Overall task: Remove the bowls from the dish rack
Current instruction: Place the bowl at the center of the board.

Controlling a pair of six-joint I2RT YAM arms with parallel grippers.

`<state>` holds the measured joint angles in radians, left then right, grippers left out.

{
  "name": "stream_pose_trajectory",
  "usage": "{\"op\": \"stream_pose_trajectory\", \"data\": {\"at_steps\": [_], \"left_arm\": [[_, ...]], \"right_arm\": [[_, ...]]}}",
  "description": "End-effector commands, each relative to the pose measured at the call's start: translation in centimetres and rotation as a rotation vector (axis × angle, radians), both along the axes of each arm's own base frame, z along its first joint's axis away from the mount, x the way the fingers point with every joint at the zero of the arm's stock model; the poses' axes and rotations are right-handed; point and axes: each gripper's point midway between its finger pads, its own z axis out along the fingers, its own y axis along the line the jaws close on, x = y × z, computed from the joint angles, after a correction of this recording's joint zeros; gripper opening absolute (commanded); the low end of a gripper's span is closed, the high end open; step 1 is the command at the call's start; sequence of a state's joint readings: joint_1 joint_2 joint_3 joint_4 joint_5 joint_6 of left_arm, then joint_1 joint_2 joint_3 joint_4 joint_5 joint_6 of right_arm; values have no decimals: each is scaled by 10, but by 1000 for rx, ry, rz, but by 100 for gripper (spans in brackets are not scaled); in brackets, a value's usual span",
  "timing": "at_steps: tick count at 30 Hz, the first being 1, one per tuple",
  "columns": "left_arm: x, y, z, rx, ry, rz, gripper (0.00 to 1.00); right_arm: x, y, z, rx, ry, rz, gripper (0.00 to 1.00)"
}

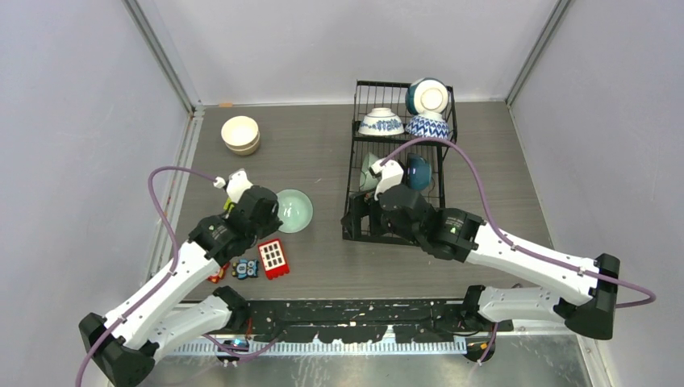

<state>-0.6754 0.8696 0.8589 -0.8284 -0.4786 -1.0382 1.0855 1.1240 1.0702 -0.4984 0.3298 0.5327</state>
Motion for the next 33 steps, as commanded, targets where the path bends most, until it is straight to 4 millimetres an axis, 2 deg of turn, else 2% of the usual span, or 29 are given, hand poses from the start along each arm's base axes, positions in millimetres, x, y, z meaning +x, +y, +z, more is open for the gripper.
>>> {"op": "stream_pose_trajectory", "data": {"at_steps": [1, 5, 10, 14, 19, 26, 33], "left_arm": [[6, -8, 11, -75, -46, -34, 0], [12, -2, 7, -100, -34, 14, 0], [35, -5, 1, -182, -19, 46, 0], [54, -5, -5, -215, 23, 68, 0], [77, -3, -3, -203, -7, 95, 0], [104, 17, 1, -124, 4, 193, 0], [148, 25, -5, -186, 20, 249, 0]], "right_arm": [[-3, 13, 30, 182, -65, 38, 92], [-9, 13, 29, 207, -59, 57, 92], [-10, 6, 32, 212, -76, 53, 91], [-14, -7, 35, 220, -106, 53, 91], [-21, -29, 27, 154, -144, 74, 91], [-28, -46, 23, 142, -169, 80, 90], [-34, -51, 10, 168, -164, 86, 90]]}}
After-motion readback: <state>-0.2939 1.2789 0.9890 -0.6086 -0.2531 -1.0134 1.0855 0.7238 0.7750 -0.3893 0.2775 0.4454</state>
